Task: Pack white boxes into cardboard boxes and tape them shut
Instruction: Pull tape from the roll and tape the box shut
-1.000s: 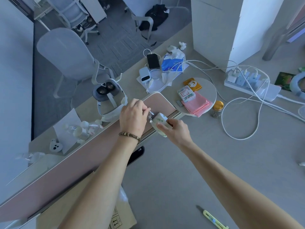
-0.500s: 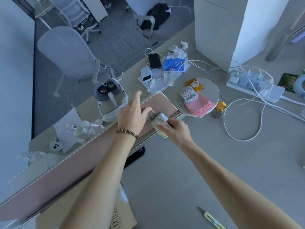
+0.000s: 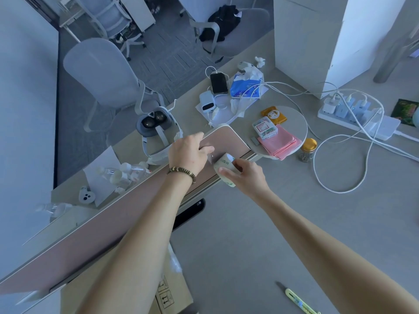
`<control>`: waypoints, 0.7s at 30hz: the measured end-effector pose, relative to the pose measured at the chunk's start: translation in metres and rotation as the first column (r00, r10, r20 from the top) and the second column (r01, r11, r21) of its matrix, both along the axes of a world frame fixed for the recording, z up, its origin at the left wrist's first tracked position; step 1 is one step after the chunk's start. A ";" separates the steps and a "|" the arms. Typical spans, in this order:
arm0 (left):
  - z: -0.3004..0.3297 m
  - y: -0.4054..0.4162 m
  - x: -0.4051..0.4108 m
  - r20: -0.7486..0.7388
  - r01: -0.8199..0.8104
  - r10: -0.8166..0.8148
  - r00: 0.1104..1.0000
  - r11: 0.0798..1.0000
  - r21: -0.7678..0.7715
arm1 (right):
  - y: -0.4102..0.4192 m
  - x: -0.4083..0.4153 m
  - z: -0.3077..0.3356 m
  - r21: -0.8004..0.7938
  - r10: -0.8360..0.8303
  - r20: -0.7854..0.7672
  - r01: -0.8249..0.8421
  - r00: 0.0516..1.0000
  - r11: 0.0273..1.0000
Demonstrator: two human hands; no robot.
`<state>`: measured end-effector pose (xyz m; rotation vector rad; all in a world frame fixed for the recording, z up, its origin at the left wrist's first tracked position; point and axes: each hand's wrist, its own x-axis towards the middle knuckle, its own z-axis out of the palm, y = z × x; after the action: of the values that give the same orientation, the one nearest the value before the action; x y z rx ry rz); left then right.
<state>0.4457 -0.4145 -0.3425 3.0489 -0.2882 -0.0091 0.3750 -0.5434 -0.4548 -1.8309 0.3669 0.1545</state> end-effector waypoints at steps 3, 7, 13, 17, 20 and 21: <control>0.007 0.004 0.005 -0.069 0.034 -0.038 0.997 0.997 -0.064 | 0.004 0.004 0.007 -0.124 0.031 0.040 -0.026 0.999 0.992; 0.009 0.009 0.007 -0.110 0.064 -0.075 0.991 0.993 -0.100 | 0.006 0.004 0.015 -0.175 0.064 0.006 -0.062 0.998 0.983; -0.005 0.012 -0.007 -0.050 0.158 -0.158 0.986 0.987 0.010 | 0.002 0.002 0.021 -0.222 0.114 -0.062 -0.126 0.991 0.967; -0.014 0.026 -0.031 0.019 0.230 -0.230 0.973 0.973 -0.029 | -0.006 -0.006 0.015 -0.227 0.095 -0.051 -0.104 0.994 0.968; -0.016 0.042 -0.053 0.027 0.252 -0.251 0.967 0.967 -0.025 | -0.010 -0.013 0.017 -0.268 0.050 -0.015 -0.053 0.999 0.962; -0.015 0.048 -0.062 0.021 0.255 -0.254 0.967 0.966 -0.039 | -0.010 -0.017 0.020 -0.294 0.037 0.016 -0.030 0.999 0.955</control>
<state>0.3839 -0.3668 -0.3579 2.9485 -0.6707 0.0049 0.3582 -0.5536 -0.4346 -2.1322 0.3583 0.1072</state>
